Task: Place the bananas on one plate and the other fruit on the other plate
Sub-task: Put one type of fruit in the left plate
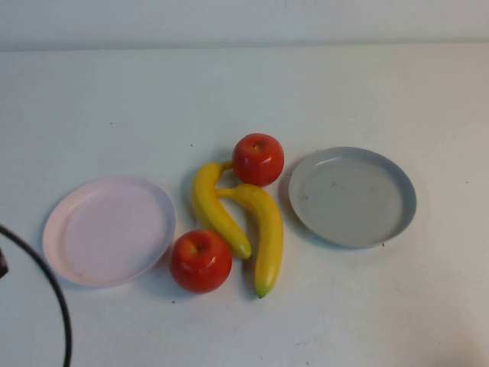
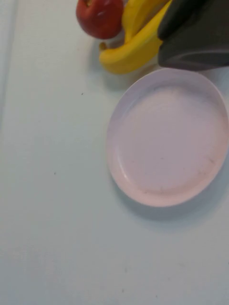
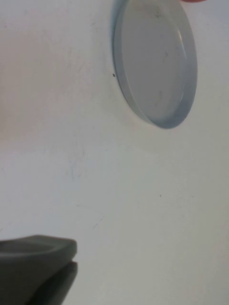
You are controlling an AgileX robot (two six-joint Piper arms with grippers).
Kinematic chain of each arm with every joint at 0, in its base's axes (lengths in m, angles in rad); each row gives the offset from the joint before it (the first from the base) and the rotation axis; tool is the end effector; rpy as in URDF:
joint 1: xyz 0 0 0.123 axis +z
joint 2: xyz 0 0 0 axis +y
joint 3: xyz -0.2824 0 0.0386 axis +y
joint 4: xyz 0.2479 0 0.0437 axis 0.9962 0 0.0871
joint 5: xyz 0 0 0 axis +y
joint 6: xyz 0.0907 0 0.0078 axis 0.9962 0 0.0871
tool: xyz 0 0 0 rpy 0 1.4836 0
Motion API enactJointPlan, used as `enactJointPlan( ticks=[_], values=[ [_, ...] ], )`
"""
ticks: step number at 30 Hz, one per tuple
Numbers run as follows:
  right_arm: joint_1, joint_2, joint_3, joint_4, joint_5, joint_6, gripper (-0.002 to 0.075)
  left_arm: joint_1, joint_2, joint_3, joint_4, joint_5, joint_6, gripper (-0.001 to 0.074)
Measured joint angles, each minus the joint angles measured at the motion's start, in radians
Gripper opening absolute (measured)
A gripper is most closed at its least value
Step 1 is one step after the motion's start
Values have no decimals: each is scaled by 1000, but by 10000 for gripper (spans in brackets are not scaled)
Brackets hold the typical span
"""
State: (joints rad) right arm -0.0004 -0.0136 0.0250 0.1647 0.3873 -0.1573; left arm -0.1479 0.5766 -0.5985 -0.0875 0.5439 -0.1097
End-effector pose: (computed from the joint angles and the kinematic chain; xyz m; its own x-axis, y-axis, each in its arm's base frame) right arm 0.0521 0.0056 0.1711 -0.3017 -0.0045 -0.9534 -0.0600 0.9981 0.0143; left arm 0.1118 -0.0208 0.3202 -0.4425 -0.1195 -0.8888 0.1084 0.9767 -0.1853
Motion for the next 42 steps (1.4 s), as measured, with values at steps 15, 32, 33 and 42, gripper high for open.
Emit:
enactJointPlan(
  ticks=[15, 32, 33, 42],
  values=[
    [0, 0, 0, 0, 0, 0, -17, -287, 501, -74, -440, -76, 616, -2],
    [0, 0, 0, 0, 0, 0, -17, -488, 731, -200, -170, -9, 625, 6],
    [0, 0, 0, 0, 0, 0, -17, -488, 733, -208, -152, 0, 625, 20],
    [0, 0, 0, 0, 0, 0, -17, -488, 904, -385, -41, 136, 478, 603]
  ],
)
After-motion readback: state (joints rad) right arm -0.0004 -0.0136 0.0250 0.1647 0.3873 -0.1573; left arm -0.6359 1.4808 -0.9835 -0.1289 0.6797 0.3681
